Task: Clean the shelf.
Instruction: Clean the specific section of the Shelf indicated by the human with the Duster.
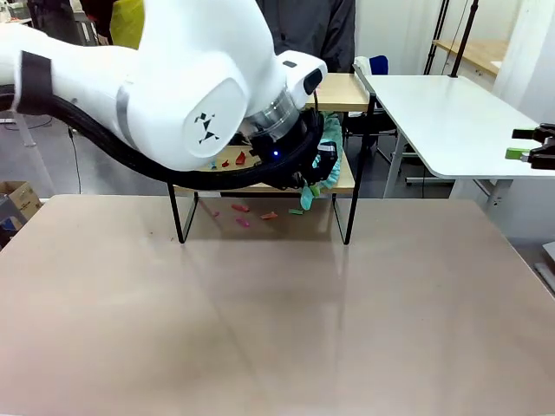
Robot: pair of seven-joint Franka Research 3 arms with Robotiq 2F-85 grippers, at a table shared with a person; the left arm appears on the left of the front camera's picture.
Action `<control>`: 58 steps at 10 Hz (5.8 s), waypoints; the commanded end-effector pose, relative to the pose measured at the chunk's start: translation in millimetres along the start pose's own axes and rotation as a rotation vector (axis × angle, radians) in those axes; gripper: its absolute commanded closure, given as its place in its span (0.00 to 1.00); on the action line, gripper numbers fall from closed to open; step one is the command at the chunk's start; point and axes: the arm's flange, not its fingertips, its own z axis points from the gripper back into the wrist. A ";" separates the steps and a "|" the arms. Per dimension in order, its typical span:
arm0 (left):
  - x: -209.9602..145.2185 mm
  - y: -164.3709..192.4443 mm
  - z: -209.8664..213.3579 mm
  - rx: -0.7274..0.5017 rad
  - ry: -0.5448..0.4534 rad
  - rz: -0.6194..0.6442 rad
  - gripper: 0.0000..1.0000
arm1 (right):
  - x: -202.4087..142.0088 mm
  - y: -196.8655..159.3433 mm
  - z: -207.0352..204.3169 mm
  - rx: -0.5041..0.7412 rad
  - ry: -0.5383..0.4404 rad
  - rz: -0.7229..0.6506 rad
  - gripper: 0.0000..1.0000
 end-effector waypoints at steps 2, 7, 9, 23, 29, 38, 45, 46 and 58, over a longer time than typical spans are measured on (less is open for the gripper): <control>2.9 -15.5 -22.6 0.022 -0.010 0.057 0.87 | 3.3 0.6 -1.8 0.002 -0.003 0.005 0.00; -2.6 -5.0 -32.9 0.008 0.043 0.042 0.87 | 3.3 0.6 -1.8 0.002 -0.003 0.005 0.00; -3.2 0.3 -35.9 0.054 0.081 0.034 0.87 | 3.3 0.6 -1.8 0.002 -0.003 0.005 0.00; -31.9 150.8 67.3 0.560 0.129 0.159 0.87 | 3.3 0.6 -1.8 0.002 -0.003 0.005 0.00; -44.5 140.6 108.3 0.352 -0.013 -0.059 0.87 | 3.3 0.6 -1.8 0.002 -0.003 0.005 0.00; -69.5 207.1 178.4 -0.051 0.399 -0.837 0.87 | 3.3 0.6 -1.8 0.002 -0.003 0.005 0.00; -115.8 254.9 226.7 0.092 0.786 -0.915 0.87 | 3.3 0.6 -1.8 0.002 -0.003 0.005 0.00; -107.8 251.8 220.4 0.048 0.757 -0.869 0.87 | 3.3 0.6 -1.8 0.002 -0.003 0.005 0.00; -107.8 251.8 220.4 0.048 0.757 -0.869 0.87 | 3.3 0.6 -1.8 0.002 -0.003 0.005 0.00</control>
